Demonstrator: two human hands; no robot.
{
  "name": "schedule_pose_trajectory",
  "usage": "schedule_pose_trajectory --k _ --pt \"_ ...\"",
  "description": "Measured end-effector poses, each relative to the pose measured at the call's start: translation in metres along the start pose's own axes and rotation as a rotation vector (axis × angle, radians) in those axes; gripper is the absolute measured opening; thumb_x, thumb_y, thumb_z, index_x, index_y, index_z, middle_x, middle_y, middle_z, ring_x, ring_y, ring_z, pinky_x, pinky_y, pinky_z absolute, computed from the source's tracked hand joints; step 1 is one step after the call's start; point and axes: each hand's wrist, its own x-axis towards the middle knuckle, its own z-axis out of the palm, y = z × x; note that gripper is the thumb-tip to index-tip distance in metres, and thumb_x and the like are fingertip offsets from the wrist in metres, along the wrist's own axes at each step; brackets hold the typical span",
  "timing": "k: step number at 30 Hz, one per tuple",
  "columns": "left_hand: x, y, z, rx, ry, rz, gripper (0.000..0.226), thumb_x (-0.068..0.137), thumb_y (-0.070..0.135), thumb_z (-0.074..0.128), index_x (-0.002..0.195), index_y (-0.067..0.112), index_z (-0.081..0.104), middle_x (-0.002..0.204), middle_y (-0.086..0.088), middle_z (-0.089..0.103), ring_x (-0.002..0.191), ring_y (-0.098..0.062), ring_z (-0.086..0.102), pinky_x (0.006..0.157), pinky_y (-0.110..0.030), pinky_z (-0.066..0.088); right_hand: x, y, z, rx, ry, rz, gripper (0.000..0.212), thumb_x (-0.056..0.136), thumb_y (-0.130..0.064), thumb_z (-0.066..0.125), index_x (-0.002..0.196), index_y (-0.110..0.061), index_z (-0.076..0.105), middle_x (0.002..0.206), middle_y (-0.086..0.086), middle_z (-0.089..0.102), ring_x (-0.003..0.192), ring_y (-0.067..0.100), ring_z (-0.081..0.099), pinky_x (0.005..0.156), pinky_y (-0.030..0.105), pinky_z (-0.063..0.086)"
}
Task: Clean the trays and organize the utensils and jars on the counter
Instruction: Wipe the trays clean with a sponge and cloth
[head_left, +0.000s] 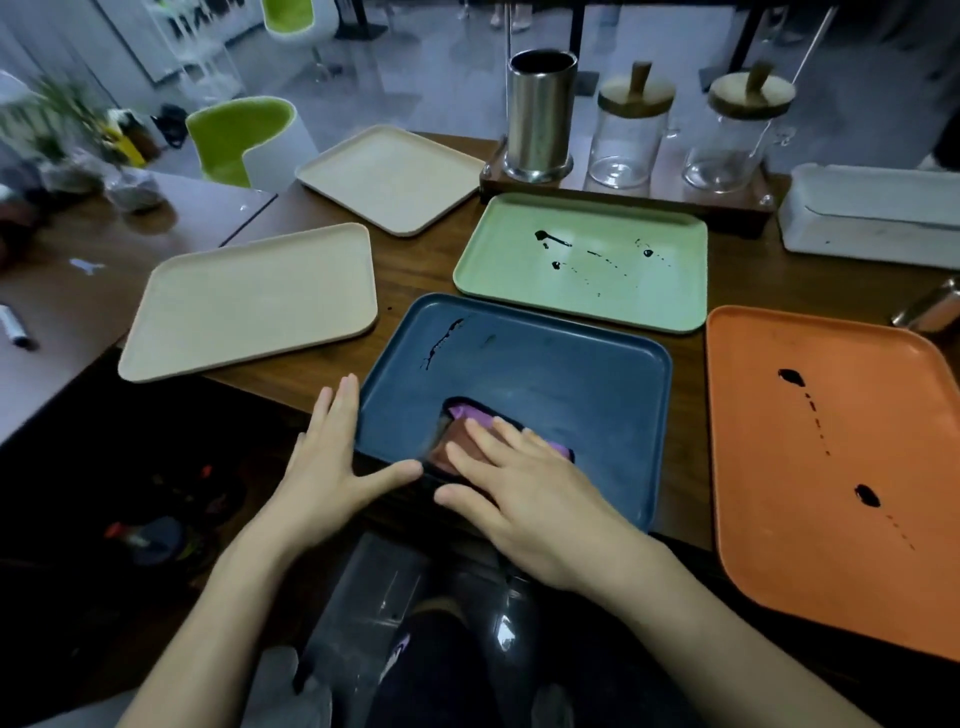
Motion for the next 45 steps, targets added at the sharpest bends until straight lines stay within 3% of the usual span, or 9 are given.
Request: schedule_pose_trajectory --k 9,11,15,18,22,28,31,36,45 --pt "-0.001 -0.001 0.004 -0.066 0.02 0.034 0.143 0.052 0.101 0.055 0.162 0.033 -0.006 0.16 0.026 -0.013 0.148 0.003 -0.028 0.128 -0.05 0.006 -0.011 0.005 -0.013 0.026 -0.07 0.034 0.092 0.077 -0.078 -0.005 0.158 -0.041 0.018 0.166 -0.013 -0.003 0.153 0.011 -0.011 0.126 0.037 -0.004" --pt "0.0 -0.005 0.004 -0.072 0.023 0.042 0.144 0.051 0.104 0.052 0.162 0.033 -0.007 0.165 0.02 -0.013 0.149 0.001 -0.028 0.128 -0.05 0.006 0.013 -0.006 -0.012 0.01 -0.049 0.012 0.088 0.081 -0.076 -0.004 0.157 -0.039 0.021 0.168 -0.009 0.0 0.154 0.014 -0.009 0.126 0.039 -0.002" --pt "0.001 -0.008 0.005 -0.038 0.023 0.042 0.138 0.056 0.103 0.047 0.162 0.034 -0.009 0.169 0.015 -0.014 0.149 0.001 -0.029 0.128 -0.051 0.005 0.075 -0.022 -0.014 -0.068 -0.01 0.0 0.054 0.106 -0.052 0.017 0.157 -0.034 0.024 0.169 0.002 0.002 0.155 0.025 -0.003 0.125 0.045 0.002" --pt "0.0 -0.008 0.006 -0.019 0.021 0.061 0.132 0.062 0.098 0.047 0.161 0.033 -0.011 0.168 0.017 -0.017 0.148 0.002 -0.031 0.128 -0.05 0.002 0.117 -0.011 -0.025 -0.139 0.064 0.09 0.054 0.108 -0.048 0.019 0.157 -0.026 0.02 0.168 0.006 0.004 0.154 0.028 0.003 0.123 0.049 0.011" --pt "0.0 -0.01 0.007 -0.019 0.021 0.092 0.128 0.069 0.094 0.049 0.161 0.032 -0.014 0.167 0.017 -0.022 0.145 0.004 -0.035 0.128 -0.05 -0.001 0.146 -0.001 -0.027 -0.152 0.149 0.204 0.057 0.108 -0.042 0.018 0.159 -0.018 0.013 0.168 0.011 0.002 0.155 0.028 -0.002 0.124 0.049 0.008" --pt "0.003 -0.012 0.012 -0.062 0.044 0.099 0.136 0.06 0.1 0.042 0.161 0.029 -0.015 0.167 0.014 -0.023 0.143 0.002 -0.039 0.128 -0.045 0.0 0.111 -0.021 -0.011 -0.177 0.117 0.016 0.052 0.106 -0.023 0.031 0.157 -0.023 0.023 0.168 0.006 0.011 0.154 0.022 0.005 0.124 0.042 0.01" --pt "0.004 -0.013 0.013 -0.107 0.045 0.085 0.139 0.061 0.093 0.051 0.162 0.024 -0.013 0.167 0.012 -0.024 0.144 0.002 -0.038 0.128 -0.037 0.0 0.096 -0.027 -0.01 -0.133 0.046 -0.108 0.055 0.104 -0.012 0.035 0.156 -0.03 0.029 0.168 -0.001 0.012 0.154 0.016 0.007 0.124 0.035 0.005" --pt "0.001 -0.012 0.012 -0.14 0.03 0.066 0.141 0.059 0.095 0.054 0.162 0.027 -0.014 0.167 0.015 -0.024 0.144 0.005 -0.035 0.122 -0.026 -0.002 0.082 -0.021 -0.007 -0.126 0.006 -0.209 0.057 0.104 -0.014 0.038 0.155 -0.038 0.031 0.168 -0.009 0.009 0.154 0.008 0.002 0.123 0.031 0.003" --pt "-0.002 0.008 0.005 -0.142 -0.039 -0.04 0.136 0.066 0.08 0.072 0.163 0.03 -0.01 0.166 0.021 -0.022 0.144 0.006 -0.034 0.124 -0.035 -0.004 0.007 0.054 -0.015 -0.201 0.099 0.073 0.065 0.101 -0.013 0.034 0.158 -0.035 0.013 0.168 -0.002 0.007 0.155 0.02 0.008 0.124 0.036 0.009"
